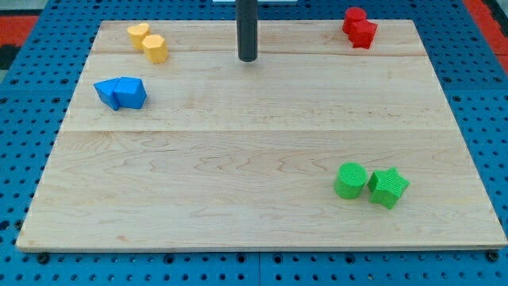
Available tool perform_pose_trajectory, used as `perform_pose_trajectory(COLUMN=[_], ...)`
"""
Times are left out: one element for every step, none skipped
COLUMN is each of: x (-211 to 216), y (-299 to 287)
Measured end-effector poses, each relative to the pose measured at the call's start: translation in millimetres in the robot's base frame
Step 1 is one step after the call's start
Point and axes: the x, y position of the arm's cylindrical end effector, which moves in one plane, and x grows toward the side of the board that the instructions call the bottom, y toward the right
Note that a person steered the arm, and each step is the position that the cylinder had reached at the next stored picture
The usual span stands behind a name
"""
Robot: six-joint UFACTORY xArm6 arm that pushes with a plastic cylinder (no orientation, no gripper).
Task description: Move the yellow hexagon left to the red star
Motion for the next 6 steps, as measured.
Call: perform_pose_trajectory(x=[0.0,0.0,6.6,25.5,32.0,31.6], y=[-0.6,-0.6,-3.1,-23.8,-33.9,-33.9])
